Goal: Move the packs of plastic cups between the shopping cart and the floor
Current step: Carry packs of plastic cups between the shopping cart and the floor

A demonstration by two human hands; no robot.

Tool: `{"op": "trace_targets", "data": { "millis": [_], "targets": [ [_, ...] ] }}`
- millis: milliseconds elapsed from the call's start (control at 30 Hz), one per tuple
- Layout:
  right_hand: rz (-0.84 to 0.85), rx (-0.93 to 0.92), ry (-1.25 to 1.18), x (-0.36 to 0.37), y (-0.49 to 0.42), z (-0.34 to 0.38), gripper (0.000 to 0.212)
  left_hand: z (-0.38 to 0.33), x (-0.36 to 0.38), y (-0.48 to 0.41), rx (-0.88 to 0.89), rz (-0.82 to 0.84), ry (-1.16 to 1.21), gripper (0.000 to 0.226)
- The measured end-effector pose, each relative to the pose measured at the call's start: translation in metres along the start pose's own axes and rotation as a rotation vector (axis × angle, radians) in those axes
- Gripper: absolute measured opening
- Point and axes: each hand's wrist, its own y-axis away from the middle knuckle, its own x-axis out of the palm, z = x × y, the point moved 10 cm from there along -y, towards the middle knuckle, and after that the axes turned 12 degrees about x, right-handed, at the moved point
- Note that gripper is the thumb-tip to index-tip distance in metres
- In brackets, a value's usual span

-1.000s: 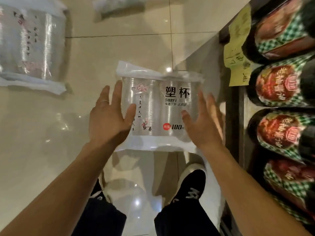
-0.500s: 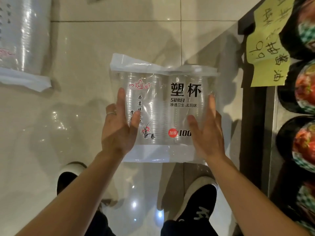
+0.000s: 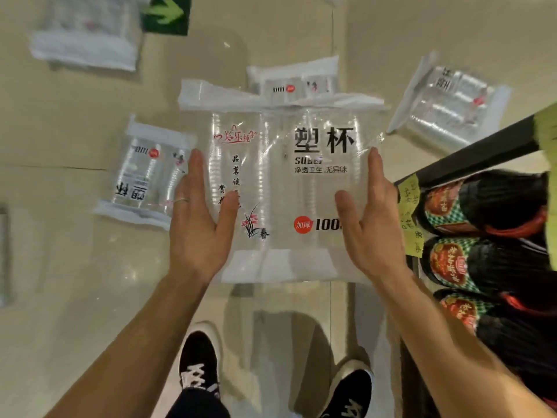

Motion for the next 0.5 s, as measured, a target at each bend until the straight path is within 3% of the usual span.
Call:
{"op": "trace_targets", "data": {
  "millis": [500],
  "targets": [
    [-0.345,-0.416,-0.069,-0.348,0.079,0.451,0.065,-0.339,-0.446,-0.135,0.309,-0.424,-0.058,0.069]
  ]
}}
